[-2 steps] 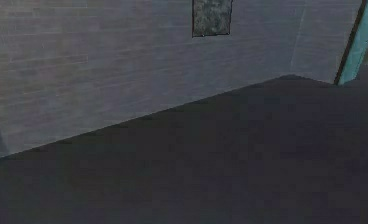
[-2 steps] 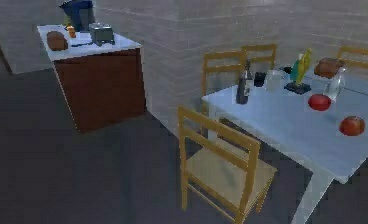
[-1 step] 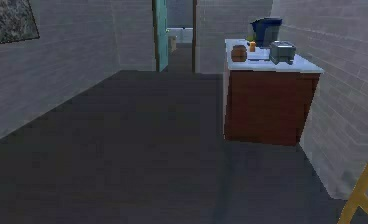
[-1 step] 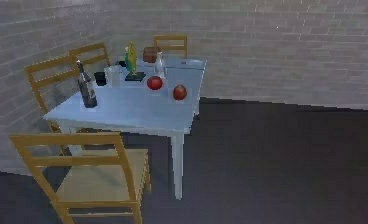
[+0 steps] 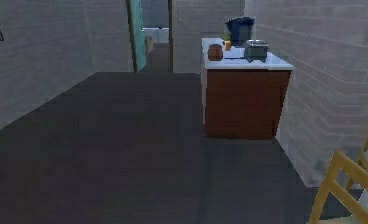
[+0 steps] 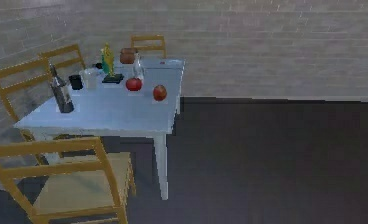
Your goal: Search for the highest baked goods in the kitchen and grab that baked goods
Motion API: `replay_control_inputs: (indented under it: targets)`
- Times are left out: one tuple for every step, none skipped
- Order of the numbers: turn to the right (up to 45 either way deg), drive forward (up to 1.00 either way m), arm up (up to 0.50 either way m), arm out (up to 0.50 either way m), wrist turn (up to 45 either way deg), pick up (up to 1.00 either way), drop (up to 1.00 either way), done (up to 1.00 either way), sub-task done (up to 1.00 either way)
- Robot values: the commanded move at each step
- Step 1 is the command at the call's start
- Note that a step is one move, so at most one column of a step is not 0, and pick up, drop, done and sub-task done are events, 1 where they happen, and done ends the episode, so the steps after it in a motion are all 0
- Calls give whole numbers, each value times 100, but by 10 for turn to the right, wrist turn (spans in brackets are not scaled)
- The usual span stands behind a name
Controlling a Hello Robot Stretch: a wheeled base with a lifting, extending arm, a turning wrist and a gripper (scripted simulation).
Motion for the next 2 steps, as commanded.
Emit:
replay_control_inputs:
  targets:
    - [0, 100, 0, 0, 0, 0, 0, 0, 0]
    - [360, 0, 0, 0, 0, 0, 0, 0, 0]
